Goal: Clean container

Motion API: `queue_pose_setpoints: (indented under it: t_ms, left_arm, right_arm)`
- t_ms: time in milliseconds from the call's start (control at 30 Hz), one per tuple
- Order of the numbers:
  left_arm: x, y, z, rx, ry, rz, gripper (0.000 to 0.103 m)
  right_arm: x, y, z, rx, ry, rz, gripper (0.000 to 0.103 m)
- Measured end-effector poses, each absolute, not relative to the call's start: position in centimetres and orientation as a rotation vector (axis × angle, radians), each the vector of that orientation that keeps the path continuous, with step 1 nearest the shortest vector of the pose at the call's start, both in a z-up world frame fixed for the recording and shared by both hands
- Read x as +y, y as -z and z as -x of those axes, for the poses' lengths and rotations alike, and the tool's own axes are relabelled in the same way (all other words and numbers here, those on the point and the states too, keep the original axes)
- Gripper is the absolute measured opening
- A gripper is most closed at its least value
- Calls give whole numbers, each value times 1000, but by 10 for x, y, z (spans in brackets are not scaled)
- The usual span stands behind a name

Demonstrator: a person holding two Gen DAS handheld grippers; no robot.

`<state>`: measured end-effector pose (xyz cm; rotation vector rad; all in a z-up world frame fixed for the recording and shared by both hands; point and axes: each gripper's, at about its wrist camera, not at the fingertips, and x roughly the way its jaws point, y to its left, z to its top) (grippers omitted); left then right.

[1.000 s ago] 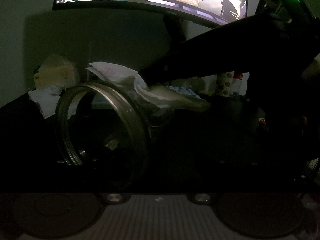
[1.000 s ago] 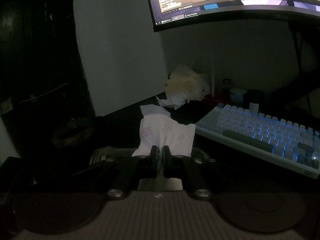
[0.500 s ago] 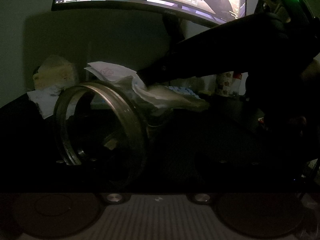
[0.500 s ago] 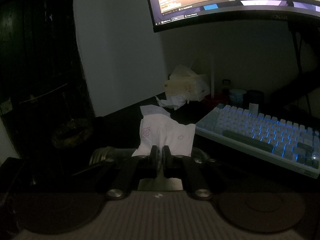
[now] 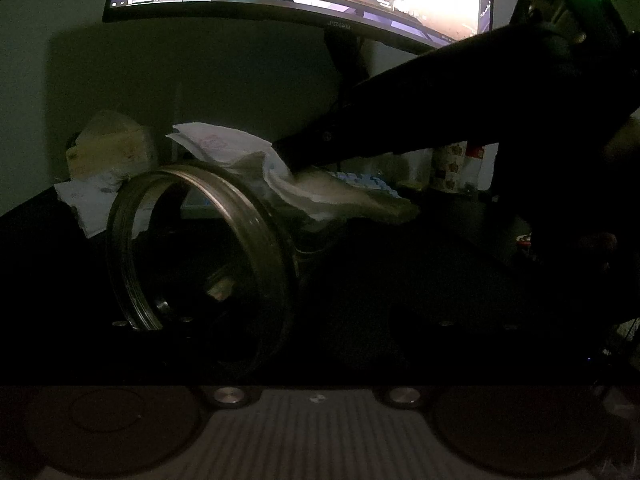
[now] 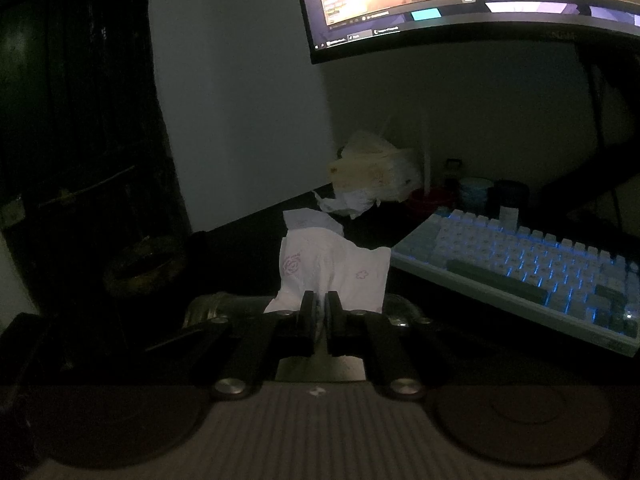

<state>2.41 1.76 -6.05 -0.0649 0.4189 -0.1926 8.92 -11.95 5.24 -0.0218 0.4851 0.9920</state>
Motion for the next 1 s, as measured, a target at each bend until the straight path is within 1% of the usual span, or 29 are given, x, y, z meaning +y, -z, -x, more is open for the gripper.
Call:
queue_pose_setpoints:
  t_ms: [1000]
  left_arm:
    - [19,62,-22,419,197,63,79]
  right_arm:
    - [-119,-51,-90,488,-992,16,7]
